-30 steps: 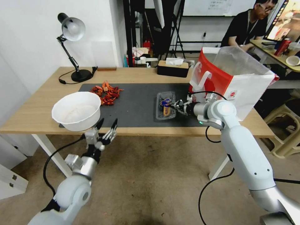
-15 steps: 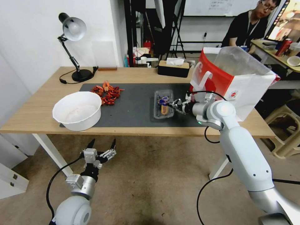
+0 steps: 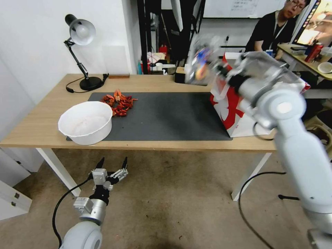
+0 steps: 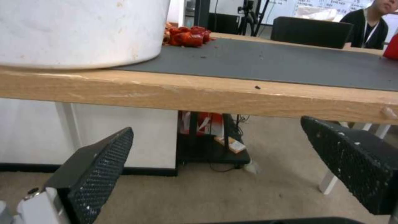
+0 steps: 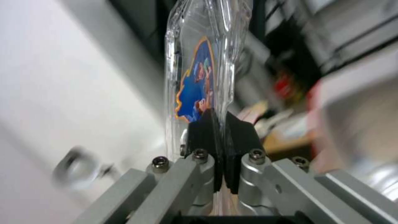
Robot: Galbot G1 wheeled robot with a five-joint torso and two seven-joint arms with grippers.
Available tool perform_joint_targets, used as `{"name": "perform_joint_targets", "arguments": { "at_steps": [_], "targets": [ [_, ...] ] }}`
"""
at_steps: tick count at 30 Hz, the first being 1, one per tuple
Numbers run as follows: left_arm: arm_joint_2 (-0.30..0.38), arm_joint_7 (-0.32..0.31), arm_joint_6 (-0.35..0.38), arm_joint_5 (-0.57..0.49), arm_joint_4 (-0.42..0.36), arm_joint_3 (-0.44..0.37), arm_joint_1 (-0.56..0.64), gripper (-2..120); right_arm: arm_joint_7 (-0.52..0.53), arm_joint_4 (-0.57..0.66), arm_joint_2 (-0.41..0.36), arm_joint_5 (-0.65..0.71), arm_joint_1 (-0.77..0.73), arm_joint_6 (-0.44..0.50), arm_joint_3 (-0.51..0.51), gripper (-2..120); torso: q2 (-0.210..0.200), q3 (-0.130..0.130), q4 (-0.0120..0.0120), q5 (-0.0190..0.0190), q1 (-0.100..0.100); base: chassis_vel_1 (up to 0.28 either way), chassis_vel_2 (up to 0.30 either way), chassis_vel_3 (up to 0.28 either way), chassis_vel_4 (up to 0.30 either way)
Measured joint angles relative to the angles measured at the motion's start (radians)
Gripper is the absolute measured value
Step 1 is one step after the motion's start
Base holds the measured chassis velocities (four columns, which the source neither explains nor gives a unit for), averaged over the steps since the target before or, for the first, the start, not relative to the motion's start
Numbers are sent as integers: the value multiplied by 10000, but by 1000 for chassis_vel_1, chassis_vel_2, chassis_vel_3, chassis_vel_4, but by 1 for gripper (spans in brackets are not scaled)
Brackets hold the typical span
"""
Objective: Close the takeout container lid, then place the container into the takeout bag.
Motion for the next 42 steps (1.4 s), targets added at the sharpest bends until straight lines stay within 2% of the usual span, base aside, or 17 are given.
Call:
{"name": "perform_joint_targets", "arguments": {
  "at_steps": [1, 4, 6, 8, 13, 23, 26, 27, 30, 32, 34, 35, 36, 38, 39, 42],
  "targets": [
    [0, 0, 0, 0, 0, 0, 0, 100, 0, 0, 0, 0, 0, 0, 0, 0, 0, 0, 0, 0, 0, 0, 0, 0, 0],
    [-2, 3, -96, -82, 134, 64, -50, 100, 397, -269, -1079, -63, -31, -38, 996, 0, 0, -1, 0, -5, -1, 0, 0, 0, 0],
    [3, 6, -113, -105, 152, 75, -61, 100, 407, -313, -1226, -64, -106, -56, 1105, 0, 0, 0, -1, -7, -1, 0, 0, 0, 0],
    [27, 60, -134, -168, 164, 93, -68, 100, 368, -399, -1705, -105, -484, -132, 1442, 0, 0, -1, -3, 0, -1, 0, 0, 0, 0],
    [16, 102, -160, -191, 142, 91, -85, 100, 352, -420, -1866, 92, -907, -276, 1670, 0, 0, -1, 0, 0, -1, 0, 0, 0, 0],
    [-84, 159, -298, -185, 142, 91, 13, 100, 503, -427, -1686, 433, -1278, -518, 1775, 2, -2, -1, 1, -3, -1, 0, 0, 0, 0],
    [-135, 176, -322, -189, 144, 106, 11, 100, 839, -469, -1489, 749, -1299, -518, 1737, 14, -2, -1, 1, -4, -2, 0, 0, 0, 0],
    [-135, 176, -322, -189, 144, 106, 11, 100, 839, -469, -1489, 749, -1299, -518, 1737, 14, -2, -1, 1, -4, -2, 0, 0, 0, 0],
    [-129, 152, -288, -188, 103, 87, 5, 100, 898, -491, -1443, 662, -1344, -533, 1706, 30, -1, 0, 1, -5, -1, 0, 0, 0, 0],
    [-126, 140, -274, -188, 90, 76, 3, 100, 899, -499, -1443, 595, -1357, -538, 1695, 32, -2, -1, 0, -5, -1, 0, 0, 0, 0],
    [-123, 128, -238, -189, 44, 61, 0, 100, 905, -498, -1444, 559, -1395, -556, 1688, 43, -2, 0, 0, -5, -1, 0, 0, 0, 0],
    [-123, 128, -238, -189, 44, 61, 0, 100, 905, -498, -1444, 559, -1395, -556, 1688, 43, -2, 0, 0, -5, -1, 0, 0, 0, 0],
    [-123, 126, -225, -190, 26, 61, 0, 100, 858, -485, -1445, 520, -1431, -546, 1687, 47, -2, 0, 1, -5, -1, 0, 0, 0, 0],
    [-146, 131, -209, -190, -18, 59, 0, 100, 483, -334, -1448, 346, -1601, -389, 1713, 58, -2, 0, 1, -4, -1, 0, 0, 0, 0],
    [-146, 131, -209, -190, -18, 59, 0, 100, 483, -334, -1448, 346, -1601, -389, 1713, 58, -2, 0, 1, -4, -1, 0, 0, 0, 0],
    [-180, 174, -212, -190, -28, 52, 23, 100, -463, 151, -1576, -365, -2174, 7, 1745, 71, -2, -1, 1, -5, -1, 0, 0, 0, 0]
  ]
}}
